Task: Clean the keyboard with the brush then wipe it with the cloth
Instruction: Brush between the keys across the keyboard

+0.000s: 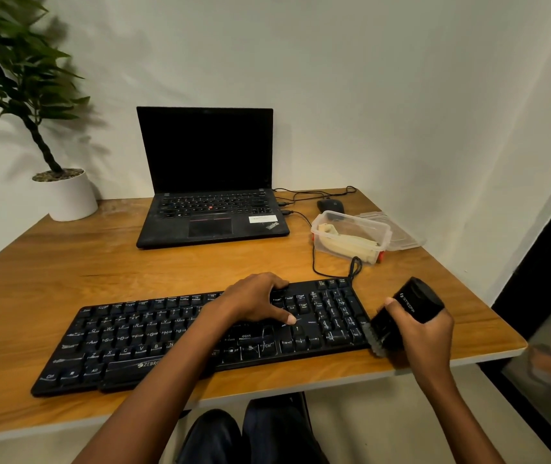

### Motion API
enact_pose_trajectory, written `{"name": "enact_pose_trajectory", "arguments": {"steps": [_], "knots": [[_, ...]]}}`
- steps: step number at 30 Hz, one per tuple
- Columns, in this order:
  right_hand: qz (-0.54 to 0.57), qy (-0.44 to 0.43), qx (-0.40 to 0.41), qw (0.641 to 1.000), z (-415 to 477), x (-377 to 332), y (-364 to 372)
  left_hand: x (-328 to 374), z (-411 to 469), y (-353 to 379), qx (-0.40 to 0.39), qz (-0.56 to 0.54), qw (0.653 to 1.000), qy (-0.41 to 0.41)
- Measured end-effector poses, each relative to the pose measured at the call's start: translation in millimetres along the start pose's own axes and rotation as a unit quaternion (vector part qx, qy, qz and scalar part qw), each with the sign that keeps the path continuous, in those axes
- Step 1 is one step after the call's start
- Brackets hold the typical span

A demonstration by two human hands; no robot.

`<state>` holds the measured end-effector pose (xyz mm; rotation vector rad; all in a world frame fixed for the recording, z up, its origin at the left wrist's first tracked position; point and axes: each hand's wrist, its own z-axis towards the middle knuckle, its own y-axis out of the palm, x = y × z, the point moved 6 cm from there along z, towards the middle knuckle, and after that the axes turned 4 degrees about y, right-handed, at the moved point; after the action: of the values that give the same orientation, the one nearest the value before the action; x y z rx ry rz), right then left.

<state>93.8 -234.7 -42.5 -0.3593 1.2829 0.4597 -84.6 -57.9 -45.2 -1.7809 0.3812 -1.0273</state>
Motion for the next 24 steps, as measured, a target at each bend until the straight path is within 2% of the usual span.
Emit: {"name": "enact_pose_trajectory", "arguments": {"steps": [5, 17, 20, 24], "knots": [[-0.043, -0.021, -0.012, 0.999, 13, -9, 11, 1, -1, 0, -0.002, 0.006, 1.0, 0.002], [-0.014, 0.047, -0.073, 0.996, 78, 4, 79, 2, 0, -2, -0.009, 0.009, 1.0, 0.005], [-0.017, 0.047, -0.072, 0.996, 67, -2, 68, 1, 0, -1, -0.005, 0.0, 1.0, -0.001], [-0.018, 0.06, -0.112, 0.992, 36, 0, 34, 1, 1, -1, -0.001, 0.001, 1.0, -0.003]]}}
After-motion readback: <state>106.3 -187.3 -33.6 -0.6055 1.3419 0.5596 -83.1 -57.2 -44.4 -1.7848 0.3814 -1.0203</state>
